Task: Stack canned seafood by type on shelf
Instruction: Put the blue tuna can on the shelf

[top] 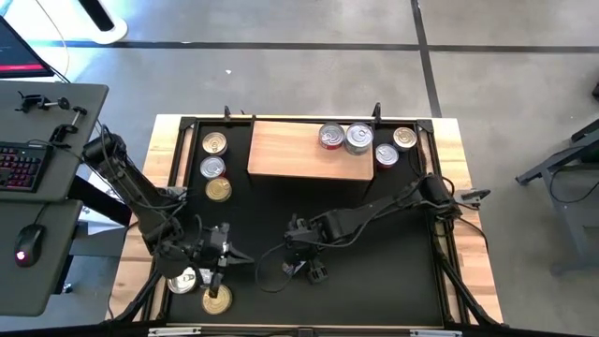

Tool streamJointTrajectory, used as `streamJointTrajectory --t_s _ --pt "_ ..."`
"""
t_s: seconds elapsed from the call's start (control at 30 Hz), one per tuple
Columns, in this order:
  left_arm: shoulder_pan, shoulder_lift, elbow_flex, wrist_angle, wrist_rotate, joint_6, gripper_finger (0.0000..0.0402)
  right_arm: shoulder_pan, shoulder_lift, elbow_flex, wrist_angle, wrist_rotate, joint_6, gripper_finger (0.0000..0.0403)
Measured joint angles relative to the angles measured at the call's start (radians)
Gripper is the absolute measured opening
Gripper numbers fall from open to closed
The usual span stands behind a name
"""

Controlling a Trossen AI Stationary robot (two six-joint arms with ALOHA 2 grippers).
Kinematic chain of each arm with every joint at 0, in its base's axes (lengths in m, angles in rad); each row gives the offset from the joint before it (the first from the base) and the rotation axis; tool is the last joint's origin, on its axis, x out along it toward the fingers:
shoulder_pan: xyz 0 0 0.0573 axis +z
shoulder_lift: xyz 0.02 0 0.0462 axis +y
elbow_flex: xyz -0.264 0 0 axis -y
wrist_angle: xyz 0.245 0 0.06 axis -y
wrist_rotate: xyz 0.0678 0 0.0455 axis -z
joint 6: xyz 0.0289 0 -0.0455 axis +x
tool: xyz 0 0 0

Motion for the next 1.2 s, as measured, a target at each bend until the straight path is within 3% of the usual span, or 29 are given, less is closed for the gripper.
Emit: streamJointTrajectory --t_s 0.23,0.43,0.57,0.77,0.97,1.07,1.2 --pt "0.003 0.000 0.000 0.017 -0.108 -0.004 0.0000 0.000 0.066 0.000 0.008 -0.014 -0.056 0.0353" --pt "0.002 0.000 0.000 0.110 -0.114 0.119 0.0000 0.006 0.089 0.000 0.037 0.006 -0.049 0.0343" --pt "-0.001 -0.006 0.000 0.126 -0.114 0.185 0.0000 0.021 0.089 0.000 0.070 0.035 -0.056 0.0295" --pt "-0.036 -0.100 0.000 0.116 -0.114 0.266 0.0000 0.042 0.089 0.000 0.066 0.050 -0.048 0.0171" --pt "-0.087 -0.291 0.000 0.119 -0.116 0.473 0.0000 0.047 0.089 0.097 -0.024 0.058 0.056 0.0167" --pt "-0.114 -0.374 0.000 0.119 -0.116 0.592 0.0000 0.049 0.089 0.210 -0.103 0.135 0.065 0.0167" --pt "-0.140 -0.447 0.000 0.115 -0.116 0.664 0.0000 0.034 0.088 0.358 -0.160 0.338 0.048 0.0167"
